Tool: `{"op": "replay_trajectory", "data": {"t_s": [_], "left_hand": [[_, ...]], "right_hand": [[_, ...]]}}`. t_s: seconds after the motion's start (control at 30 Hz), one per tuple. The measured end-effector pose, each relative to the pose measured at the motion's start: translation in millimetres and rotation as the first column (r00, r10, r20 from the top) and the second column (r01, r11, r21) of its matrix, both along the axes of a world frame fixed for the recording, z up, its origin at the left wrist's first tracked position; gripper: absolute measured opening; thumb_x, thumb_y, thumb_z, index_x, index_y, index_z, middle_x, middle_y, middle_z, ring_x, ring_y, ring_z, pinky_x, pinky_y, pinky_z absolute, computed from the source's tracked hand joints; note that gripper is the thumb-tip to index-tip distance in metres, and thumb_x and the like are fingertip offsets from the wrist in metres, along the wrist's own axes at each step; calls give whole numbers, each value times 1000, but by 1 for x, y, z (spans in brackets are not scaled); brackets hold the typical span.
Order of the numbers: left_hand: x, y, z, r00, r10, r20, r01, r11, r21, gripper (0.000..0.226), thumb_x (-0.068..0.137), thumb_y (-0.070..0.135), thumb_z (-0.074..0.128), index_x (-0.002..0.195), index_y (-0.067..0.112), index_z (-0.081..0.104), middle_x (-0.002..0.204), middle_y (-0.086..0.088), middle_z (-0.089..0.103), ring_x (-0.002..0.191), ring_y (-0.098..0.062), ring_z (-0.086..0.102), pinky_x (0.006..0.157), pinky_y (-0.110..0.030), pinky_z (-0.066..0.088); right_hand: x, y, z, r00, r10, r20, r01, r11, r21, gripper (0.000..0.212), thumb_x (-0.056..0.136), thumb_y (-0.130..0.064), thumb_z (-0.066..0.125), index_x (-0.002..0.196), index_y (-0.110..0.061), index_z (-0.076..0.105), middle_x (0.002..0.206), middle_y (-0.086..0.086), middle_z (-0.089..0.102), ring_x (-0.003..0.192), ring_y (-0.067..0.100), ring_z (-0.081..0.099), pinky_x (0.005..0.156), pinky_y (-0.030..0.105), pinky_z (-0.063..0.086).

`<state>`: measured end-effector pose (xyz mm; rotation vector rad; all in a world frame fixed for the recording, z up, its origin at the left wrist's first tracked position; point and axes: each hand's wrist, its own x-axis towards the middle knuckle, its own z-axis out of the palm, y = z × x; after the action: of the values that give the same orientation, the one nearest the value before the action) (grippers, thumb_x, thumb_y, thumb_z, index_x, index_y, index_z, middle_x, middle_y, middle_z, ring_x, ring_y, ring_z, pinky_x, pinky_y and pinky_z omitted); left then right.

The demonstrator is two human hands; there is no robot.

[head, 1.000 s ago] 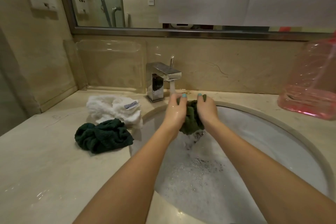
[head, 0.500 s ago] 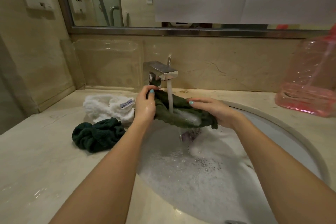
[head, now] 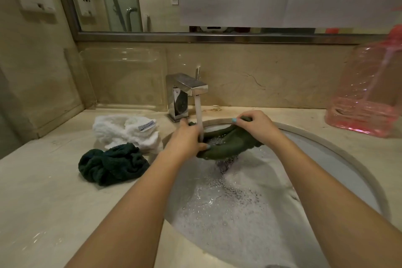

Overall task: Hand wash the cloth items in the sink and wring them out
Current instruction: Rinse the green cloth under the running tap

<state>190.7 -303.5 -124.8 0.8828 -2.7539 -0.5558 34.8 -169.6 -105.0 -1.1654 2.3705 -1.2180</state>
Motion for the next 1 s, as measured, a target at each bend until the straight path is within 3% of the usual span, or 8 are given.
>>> {"op": "replay_trajectory", "data": {"t_s": [0.13,0.23,0.37,0.47,0.57,0.7,0.87,1.0], "left_hand": [[9,-16,3,973,8,-233,34,984,175,18,90,36,66,99,20,63,121,-9,50,96,-18,56,83,-29,53],[10,-15,5,952,4,-307,88,954,286,20,94,39,59,97,19,61,112,-9,56,95,-21,59,65,-20,45],[9,-6,7,917,41,-396,150,886,440,20,102,33,46,116,21,54,110,1,56,97,-15,57,69,-21,46],[6,-7,5,889,209,-407,116,759,641,42,105,32,38,145,21,39,134,-4,51,112,-20,56,90,-40,52],[2,-1,7,818,376,-435,180,552,814,34,107,33,32,135,22,47,127,-8,58,104,-25,60,77,-41,56],[-3,2,12,706,517,-485,256,452,855,24,108,27,30,116,20,51,116,-11,62,94,-22,64,61,-36,57],[-14,11,10,655,548,-521,197,541,817,16,102,16,43,117,16,50,113,-11,60,100,-26,61,81,-42,55],[-18,16,6,636,568,-521,73,629,774,21,98,18,47,107,3,57,100,-19,65,97,-37,65,69,-35,50]], "right_hand": [[-4,6,1,987,152,42,-158,936,314,20,88,-33,69,107,-27,69,98,4,67,76,15,61,56,22,46],[-10,9,0,992,117,43,-125,942,310,14,91,-30,65,104,-29,67,99,4,67,78,19,66,62,29,56],[-4,6,-4,999,37,22,-40,985,166,17,97,-41,52,94,-28,63,99,3,62,91,23,61,77,36,52],[7,-4,-7,944,34,328,-15,998,-59,24,101,-36,46,97,-17,59,103,11,59,96,27,61,82,42,57],[20,-21,-3,762,119,636,97,951,-294,22,103,-33,42,107,-16,57,112,14,58,101,28,60,84,48,56],[39,-40,3,692,190,696,202,875,-440,20,105,-29,39,107,-16,54,108,12,62,95,23,64,73,36,56],[77,-57,-3,947,17,321,103,929,-355,18,103,-26,42,95,-17,55,96,0,59,95,17,60,76,27,49],[100,-65,-11,989,-18,149,80,902,-425,27,96,-27,54,79,-7,61,80,10,64,73,20,57,64,30,42]]}}
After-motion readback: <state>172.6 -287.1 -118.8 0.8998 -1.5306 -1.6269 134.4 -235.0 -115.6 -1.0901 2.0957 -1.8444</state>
